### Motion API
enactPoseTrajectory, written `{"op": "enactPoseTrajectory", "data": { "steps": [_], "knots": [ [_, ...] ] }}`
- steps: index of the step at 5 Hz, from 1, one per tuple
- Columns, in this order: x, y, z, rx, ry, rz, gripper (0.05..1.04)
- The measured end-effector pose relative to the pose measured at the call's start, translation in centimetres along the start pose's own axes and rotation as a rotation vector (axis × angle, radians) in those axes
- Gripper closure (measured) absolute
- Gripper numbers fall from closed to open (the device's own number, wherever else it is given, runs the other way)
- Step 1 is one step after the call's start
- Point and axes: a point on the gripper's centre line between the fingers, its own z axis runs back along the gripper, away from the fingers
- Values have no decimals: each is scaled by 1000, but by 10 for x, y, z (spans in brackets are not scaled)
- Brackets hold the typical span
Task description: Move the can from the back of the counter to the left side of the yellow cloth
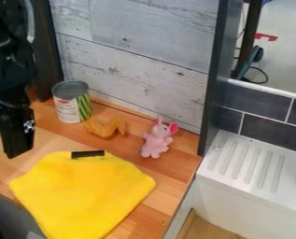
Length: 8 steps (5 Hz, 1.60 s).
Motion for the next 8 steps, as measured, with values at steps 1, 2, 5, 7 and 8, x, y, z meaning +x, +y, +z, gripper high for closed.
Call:
{"op": "enactPoseTrajectory", "data": {
  "steps": [1, 2, 5, 7, 8],
  "knots": [
    [0, 0, -3, -9, 11, 1, 83],
    [46, 12, 6, -9, -136, -30, 83],
    [161, 73, 3, 119, -357, 17, 83],
    [211, 106, -7, 164, -340, -26, 83],
    [223, 122, -20, 161, -316, -8, 83]
  ]
}}
